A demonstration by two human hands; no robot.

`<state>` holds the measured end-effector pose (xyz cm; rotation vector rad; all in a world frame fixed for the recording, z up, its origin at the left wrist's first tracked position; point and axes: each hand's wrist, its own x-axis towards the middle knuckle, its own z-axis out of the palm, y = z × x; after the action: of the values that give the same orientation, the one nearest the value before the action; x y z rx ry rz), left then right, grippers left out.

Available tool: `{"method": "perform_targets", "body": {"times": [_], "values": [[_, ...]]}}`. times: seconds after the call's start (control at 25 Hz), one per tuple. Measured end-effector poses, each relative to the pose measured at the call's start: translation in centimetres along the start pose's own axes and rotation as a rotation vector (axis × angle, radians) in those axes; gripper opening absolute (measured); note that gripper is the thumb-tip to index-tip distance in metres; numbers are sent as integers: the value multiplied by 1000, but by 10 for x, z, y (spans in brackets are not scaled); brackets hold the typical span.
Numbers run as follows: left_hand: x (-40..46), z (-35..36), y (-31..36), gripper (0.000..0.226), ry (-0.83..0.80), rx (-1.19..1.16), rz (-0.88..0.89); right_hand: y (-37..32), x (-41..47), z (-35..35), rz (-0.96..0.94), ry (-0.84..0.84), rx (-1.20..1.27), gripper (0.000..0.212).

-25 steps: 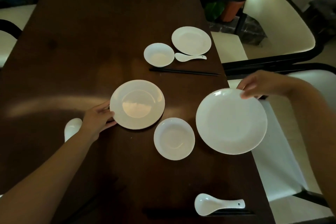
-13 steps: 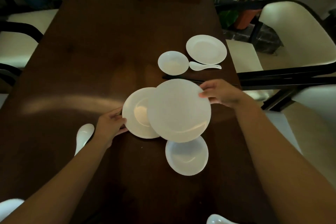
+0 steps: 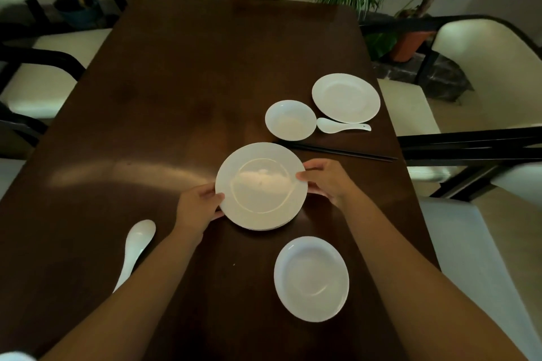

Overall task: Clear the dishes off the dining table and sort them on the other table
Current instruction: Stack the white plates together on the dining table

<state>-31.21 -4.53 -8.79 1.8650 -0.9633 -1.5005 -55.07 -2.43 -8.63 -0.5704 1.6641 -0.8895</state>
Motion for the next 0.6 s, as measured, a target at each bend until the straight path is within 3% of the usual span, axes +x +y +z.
{"method": "perform_targets", "body": {"times": [0.2,0.28,0.44,0.6], "values": [[6,3,4,38,26,-9,-18,-1,5,3,-157,114,-663,24],[9,4,5,39,29,-2,-29,-2,4,-5,-298,163,-814,26],[16,2,1,42,5,-44,-55,-26,19,-63,-738,542,-1087,35],[19,1,-7,41,-6,-51,-46,-62,58,-115,-653,620,-1293,44]]}}
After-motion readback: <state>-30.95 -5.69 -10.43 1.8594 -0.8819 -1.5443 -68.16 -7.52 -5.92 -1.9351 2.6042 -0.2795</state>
